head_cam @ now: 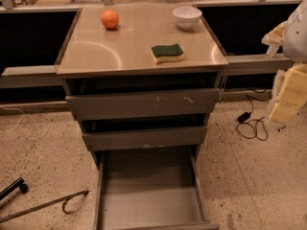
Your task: Place sponge into bottom drawer
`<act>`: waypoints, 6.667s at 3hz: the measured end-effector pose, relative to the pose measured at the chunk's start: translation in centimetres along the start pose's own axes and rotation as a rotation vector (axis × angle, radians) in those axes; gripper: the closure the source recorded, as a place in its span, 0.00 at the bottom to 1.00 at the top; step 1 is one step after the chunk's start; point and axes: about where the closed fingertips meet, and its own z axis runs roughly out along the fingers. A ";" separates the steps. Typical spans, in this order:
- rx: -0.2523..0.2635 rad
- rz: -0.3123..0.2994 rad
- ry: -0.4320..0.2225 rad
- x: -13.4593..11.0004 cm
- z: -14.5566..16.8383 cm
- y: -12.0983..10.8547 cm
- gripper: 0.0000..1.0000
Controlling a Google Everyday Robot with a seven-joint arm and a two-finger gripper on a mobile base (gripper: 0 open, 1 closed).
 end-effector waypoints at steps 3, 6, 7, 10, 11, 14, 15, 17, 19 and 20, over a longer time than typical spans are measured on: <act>-0.028 -0.169 -0.038 -6.7 5.9 -6.6 0.00; 0.001 -0.173 -0.140 -7.0 8.8 -10.1 0.00; 0.038 -0.160 -0.260 -8.4 12.1 -15.0 0.00; 0.046 -0.168 -0.340 -10.3 16.2 -19.6 0.00; 0.031 -0.223 -0.344 -11.9 18.1 -21.4 0.00; -0.003 -0.360 -0.378 -18.9 22.4 -25.9 0.00; -0.019 -0.367 -0.358 -20.1 23.1 -25.9 0.00; -0.075 -0.332 -0.327 -21.0 25.4 -25.1 0.00; -0.132 -0.270 -0.334 -21.1 27.1 -24.2 0.00; -0.159 -0.248 -0.328 -21.0 27.7 -23.7 0.00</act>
Offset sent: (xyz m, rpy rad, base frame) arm 0.0614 0.0342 0.0374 0.0098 -0.0314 0.1293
